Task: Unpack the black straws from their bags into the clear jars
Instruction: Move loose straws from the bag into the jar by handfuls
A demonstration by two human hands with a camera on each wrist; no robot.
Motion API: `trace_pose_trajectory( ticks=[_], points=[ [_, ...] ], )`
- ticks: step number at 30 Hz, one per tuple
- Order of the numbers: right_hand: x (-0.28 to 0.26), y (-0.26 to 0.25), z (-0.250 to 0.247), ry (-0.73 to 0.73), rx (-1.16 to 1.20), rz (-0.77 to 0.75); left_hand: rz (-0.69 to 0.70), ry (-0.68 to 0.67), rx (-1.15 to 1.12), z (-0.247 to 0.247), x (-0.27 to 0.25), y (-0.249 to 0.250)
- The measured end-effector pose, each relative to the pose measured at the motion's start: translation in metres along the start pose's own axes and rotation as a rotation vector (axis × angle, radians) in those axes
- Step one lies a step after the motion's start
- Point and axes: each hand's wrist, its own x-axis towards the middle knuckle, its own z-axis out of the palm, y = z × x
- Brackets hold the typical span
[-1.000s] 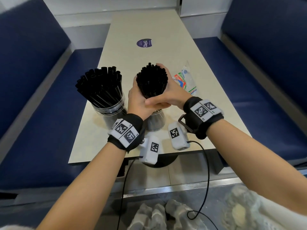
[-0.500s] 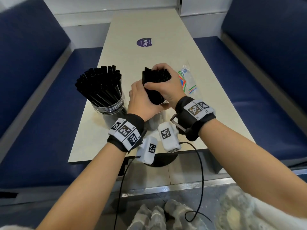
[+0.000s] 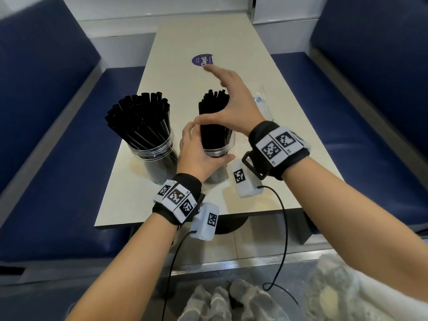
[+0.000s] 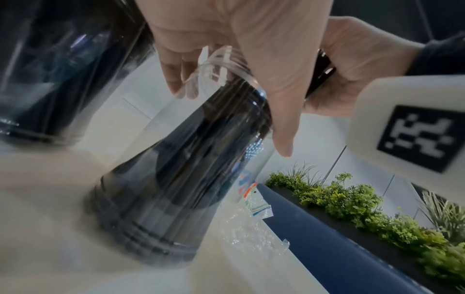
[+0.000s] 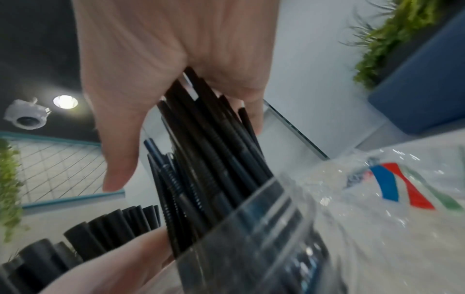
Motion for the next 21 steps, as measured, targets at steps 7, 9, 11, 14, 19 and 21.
trace_pose_trajectory(
  ticks=[7,9,11,14,19,21],
  points=[
    [0.019,-0.015,0.005,-0.181,-0.416,0.121,0.038,-0.033,0.011,0.002,-0.001,-0.001],
    [0.021,-0.014,0.01,-0.141,-0.47,0.109,0.05,-0.023,-0.025,0.003,-0.002,0.0],
    [0.021,-0.013,0.015,-0.078,-0.466,0.103,0.071,0.0,-0.066,0.003,-0.004,0.002],
    [0.021,-0.013,0.017,-0.029,-0.462,0.103,0.05,0.034,-0.117,0.005,-0.007,0.001],
    [0.025,-0.018,0.018,-0.068,-0.494,0.132,-0.127,0.084,-0.258,0.01,-0.013,0.0],
    [0.027,-0.019,0.02,-0.108,-0.512,0.136,-0.13,0.107,-0.269,0.012,-0.013,0.0]
  ],
)
